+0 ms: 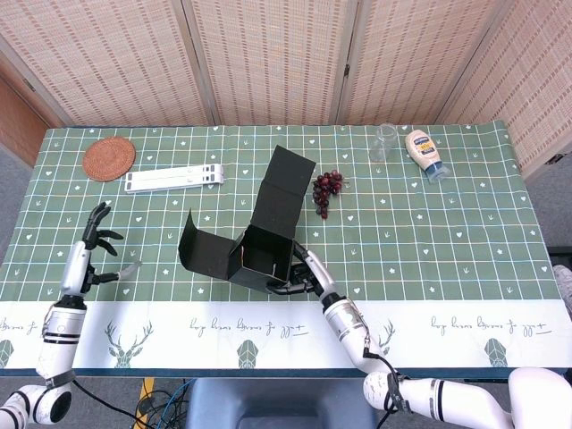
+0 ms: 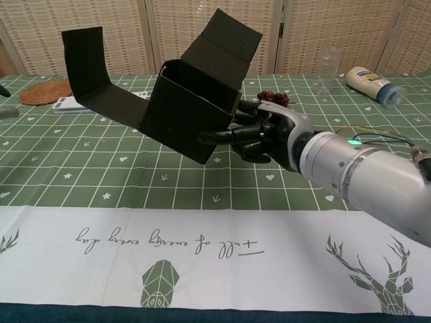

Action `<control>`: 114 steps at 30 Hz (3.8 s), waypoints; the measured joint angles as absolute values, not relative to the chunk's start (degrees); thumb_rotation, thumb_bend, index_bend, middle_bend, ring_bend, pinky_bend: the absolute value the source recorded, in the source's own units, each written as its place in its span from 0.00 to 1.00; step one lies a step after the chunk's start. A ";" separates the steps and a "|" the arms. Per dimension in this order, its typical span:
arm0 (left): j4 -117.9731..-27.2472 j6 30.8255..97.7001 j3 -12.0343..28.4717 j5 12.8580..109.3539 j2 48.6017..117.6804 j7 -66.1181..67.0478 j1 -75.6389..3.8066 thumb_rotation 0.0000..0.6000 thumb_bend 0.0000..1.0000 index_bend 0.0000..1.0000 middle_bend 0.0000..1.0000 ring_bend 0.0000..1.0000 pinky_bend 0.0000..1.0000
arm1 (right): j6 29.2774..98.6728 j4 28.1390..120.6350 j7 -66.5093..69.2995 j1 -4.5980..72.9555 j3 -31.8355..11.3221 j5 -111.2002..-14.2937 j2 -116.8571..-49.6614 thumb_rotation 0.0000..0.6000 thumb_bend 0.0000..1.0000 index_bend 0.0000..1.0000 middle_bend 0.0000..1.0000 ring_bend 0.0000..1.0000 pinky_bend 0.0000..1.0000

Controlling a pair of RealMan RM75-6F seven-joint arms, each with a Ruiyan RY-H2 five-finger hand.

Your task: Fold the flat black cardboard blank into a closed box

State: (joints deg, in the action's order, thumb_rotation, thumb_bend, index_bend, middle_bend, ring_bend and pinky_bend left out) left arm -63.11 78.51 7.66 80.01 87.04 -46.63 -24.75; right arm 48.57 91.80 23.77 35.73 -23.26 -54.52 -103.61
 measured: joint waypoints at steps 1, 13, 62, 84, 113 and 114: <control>-62.77 78.44 7.63 80.68 87.73 -46.56 -25.07 1.00 0.13 0.07 0.02 0.36 0.53 | 48.35 91.92 23.99 35.66 -23.00 -54.83 -103.60 1.00 0.34 0.37 0.46 0.82 1.00; -61.60 79.78 6.95 87.25 93.13 -46.83 -28.02 1.00 0.13 0.06 0.02 0.36 0.53 | 48.48 92.02 21.63 36.13 -21.15 -54.22 -104.49 1.00 0.34 0.37 0.46 0.82 1.00; -36.46 86.05 -1.22 99.50 105.56 -46.64 -33.07 1.00 0.13 0.35 0.24 0.45 0.65 | 44.74 80.25 6.55 43.48 -18.66 -46.17 -110.73 1.00 0.33 0.37 0.46 0.83 1.00; -30.39 88.46 -4.09 100.88 108.47 -46.65 -34.30 1.00 0.13 0.40 0.28 0.46 0.65 | 44.41 81.70 0.67 44.97 -17.69 -44.58 -108.18 1.00 0.32 0.34 0.38 0.84 1.00; -27.58 89.37 -8.37 104.15 108.50 -40.06 -35.71 1.00 0.13 0.47 0.34 0.50 0.65 | 35.73 83.64 -3.00 49.38 -14.13 -47.46 -99.67 1.00 0.46 0.00 0.22 0.81 1.00; -27.40 89.55 -8.44 104.27 108.53 -39.58 -35.76 1.00 0.13 0.48 0.35 0.51 0.66 | 35.77 83.81 -2.92 49.42 -14.01 -47.64 -99.51 1.00 0.46 0.00 0.22 0.81 1.00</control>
